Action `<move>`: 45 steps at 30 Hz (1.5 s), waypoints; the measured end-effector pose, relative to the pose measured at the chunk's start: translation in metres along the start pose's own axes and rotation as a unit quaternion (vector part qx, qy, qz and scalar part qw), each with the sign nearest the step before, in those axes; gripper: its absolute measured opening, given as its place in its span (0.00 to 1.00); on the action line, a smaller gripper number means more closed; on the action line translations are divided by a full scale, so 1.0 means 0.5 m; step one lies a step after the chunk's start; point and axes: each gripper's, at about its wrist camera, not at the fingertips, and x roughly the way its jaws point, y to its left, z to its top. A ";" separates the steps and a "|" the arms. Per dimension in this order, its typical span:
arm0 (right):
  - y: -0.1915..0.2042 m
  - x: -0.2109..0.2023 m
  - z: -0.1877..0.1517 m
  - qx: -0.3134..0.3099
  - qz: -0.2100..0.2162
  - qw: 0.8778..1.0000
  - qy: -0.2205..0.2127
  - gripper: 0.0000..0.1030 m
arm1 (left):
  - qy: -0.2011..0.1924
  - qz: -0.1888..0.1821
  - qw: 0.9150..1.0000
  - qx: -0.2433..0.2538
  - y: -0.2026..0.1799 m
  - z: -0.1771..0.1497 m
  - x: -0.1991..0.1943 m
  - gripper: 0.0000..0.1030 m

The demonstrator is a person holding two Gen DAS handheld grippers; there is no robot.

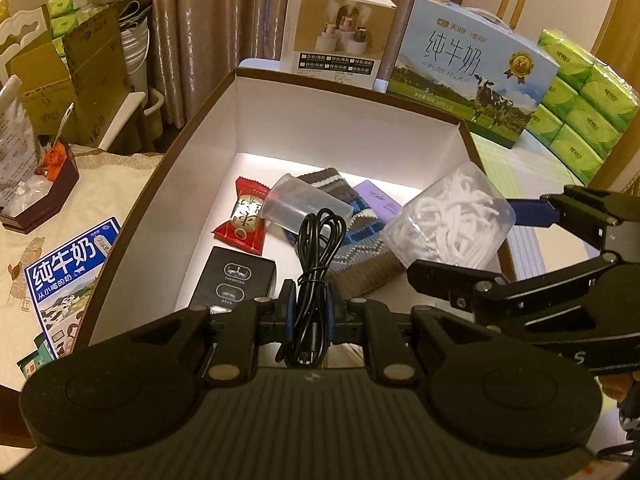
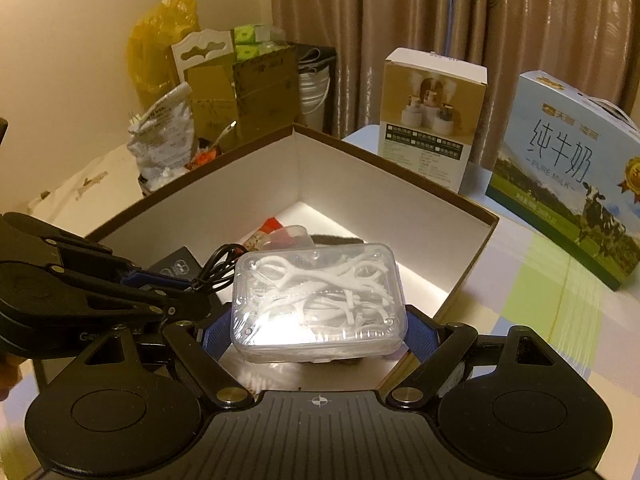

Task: Organize objects
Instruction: 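Carry the black cable and floss box over the shoebox with both grippers, then open both grippers to drop the cable and floss box into the shoebox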

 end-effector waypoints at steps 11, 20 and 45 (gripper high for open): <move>-0.013 0.045 0.011 -0.029 -0.007 1.000 0.008 0.81 | 0.013 0.002 1.000 0.001 0.009 0.015 0.044 0.11; -0.017 0.053 0.011 -0.038 -0.006 0.999 0.008 0.82 | 0.020 0.003 1.000 0.000 0.011 0.020 0.062 0.11; -0.009 0.011 0.000 -0.027 0.010 1.000 -0.006 0.89 | 0.009 0.004 1.000 0.003 0.013 0.011 0.022 0.31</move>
